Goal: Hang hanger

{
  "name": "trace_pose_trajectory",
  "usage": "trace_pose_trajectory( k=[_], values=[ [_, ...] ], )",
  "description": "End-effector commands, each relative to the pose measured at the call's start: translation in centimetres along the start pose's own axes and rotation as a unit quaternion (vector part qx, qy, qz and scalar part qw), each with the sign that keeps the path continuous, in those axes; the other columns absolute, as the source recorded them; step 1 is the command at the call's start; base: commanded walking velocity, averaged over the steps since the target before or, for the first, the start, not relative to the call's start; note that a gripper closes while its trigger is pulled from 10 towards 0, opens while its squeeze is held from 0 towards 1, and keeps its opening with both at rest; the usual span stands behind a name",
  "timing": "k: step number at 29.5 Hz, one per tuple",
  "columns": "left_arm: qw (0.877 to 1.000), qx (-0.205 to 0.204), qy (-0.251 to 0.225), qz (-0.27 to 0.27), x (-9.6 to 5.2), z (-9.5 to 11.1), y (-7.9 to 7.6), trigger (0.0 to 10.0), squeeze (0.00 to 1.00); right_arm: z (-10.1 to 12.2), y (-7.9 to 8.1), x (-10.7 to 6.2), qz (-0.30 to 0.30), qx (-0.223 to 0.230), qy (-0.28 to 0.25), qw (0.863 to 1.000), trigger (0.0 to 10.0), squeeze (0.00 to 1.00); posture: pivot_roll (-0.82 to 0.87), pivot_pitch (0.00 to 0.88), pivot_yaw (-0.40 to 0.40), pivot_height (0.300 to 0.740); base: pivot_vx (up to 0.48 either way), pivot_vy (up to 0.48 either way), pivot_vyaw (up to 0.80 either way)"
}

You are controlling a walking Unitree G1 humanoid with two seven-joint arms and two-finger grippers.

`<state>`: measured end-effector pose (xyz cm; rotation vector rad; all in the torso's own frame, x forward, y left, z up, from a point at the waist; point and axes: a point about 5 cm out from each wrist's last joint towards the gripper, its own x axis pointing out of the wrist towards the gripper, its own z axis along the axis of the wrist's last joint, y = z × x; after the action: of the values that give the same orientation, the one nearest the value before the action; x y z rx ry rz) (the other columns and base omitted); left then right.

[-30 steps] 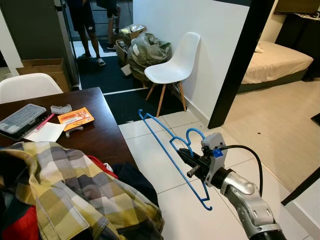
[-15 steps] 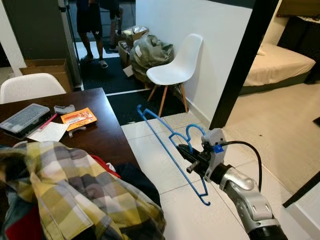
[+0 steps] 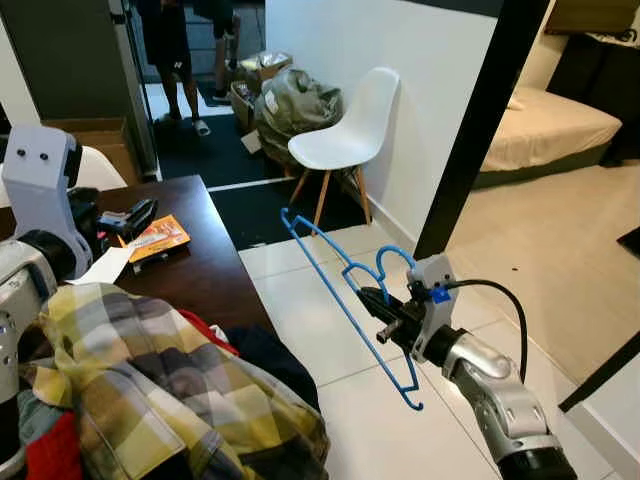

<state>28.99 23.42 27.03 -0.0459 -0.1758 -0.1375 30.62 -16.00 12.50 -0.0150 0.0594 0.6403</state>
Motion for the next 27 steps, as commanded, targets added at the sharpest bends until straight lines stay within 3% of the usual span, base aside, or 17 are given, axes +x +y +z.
trace_pose_trajectory(
  k=[1, 3, 5, 6, 7, 8, 12, 15, 22, 27],
  values=[
    [1.0, -0.01, -0.002, -0.019, 0.3, -0.4, -1.1, 10.0, 0.0, 0.4, 0.0, 0.3, -0.001, 0.001, -0.012, 1.0, 10.0, 0.0, 0.01, 0.0, -0.067, 0.74, -0.356, -0.322, 0.0],
    [0.996, -0.062, 0.001, -0.062, 1.1, -2.9, -5.7, 10.0, 0.0, 0.3, -0.4, 0.5, -0.022, -0.001, -0.013, 1.0, 10.0, 0.0, 0.01, 0.0, -0.064, 0.74, -0.354, -0.322, 0.0],
    [0.996, -0.062, 0.001, -0.062, 1.1, -2.9, -5.7, 10.0, 0.0, 0.3, -0.4, 0.5, -0.022, -0.001, -0.013, 1.0, 10.0, 0.0, 0.01, 0.0, -0.064, 0.74, -0.352, -0.322, 0.0],
    [0.994, -0.071, 0.011, -0.077, 1.1, -3.7, -7.1, 10.0, 0.0, 0.2, -0.6, 0.5, -0.033, -0.002, -0.013, 0.999, 10.0, 0.0, 0.01, 0.0, -0.064, 0.74, -0.352, -0.322, 0.0],
    [0.994, -0.071, 0.011, -0.077, 1.1, -3.7, -7.1, 10.0, 0.0, 0.2, -0.6, 0.5, -0.033, -0.002, -0.013, 0.999, 10.0, 0.0, 0.01, 0.0, -0.064, 0.74, -0.352, -0.322, 0.0],
    [0.993, -0.076, 0.022, -0.09, 1.0, -4.5, -8.1, 10.0, 0.0, 0.1, -1.1, 0.2, -0.053, -0.002, -0.015, 0.998, 10.0, 0.0, 0.0, 0.0, -0.062, 0.74, -0.352, -0.326, 0.0],
    [0.992, -0.078, 0.031, -0.097, 0.8, -5.1, -8.7, 10.0, 0.0, 0.0, -1.8, -0.3, -0.079, 0.0, -0.02, 0.997, 10.0, 0.0, 0.0, 0.0, -0.056, 0.74, -0.352, -0.323, 0.0],
    [0.995, -0.052, 0.024, -0.085, 0.8, -5.0, -7.9, 10.0, 0.0, 0.3, -2.5, -0.8, -0.103, 0.006, -0.034, 0.994, 10.0, 0.0, -0.01, 0.0, -0.055, 0.74, -0.355, -0.324, 0.0],
    [0.996, -0.045, 0.015, -0.076, 0.8, -5.3, -8.0, 10.0, 0.0, 0.1, -2.6, -0.9, -0.109, 0.008, -0.036, 0.993, 10.0, 0.0, -0.01, 0.0, -0.051, 0.74, -0.353, -0.326, 0.0],
    [0.996, -0.031, 0.027, -0.075, 0.4, -6.6, -8.6, 10.0, 0.0, -0.6, -2.6, -1.3, -0.117, 0.01, -0.027, 0.993, 10.0, 0.0, -0.02, 0.0, -0.044, 0.74, 0.0, 0.0, 0.0]
  ],
)
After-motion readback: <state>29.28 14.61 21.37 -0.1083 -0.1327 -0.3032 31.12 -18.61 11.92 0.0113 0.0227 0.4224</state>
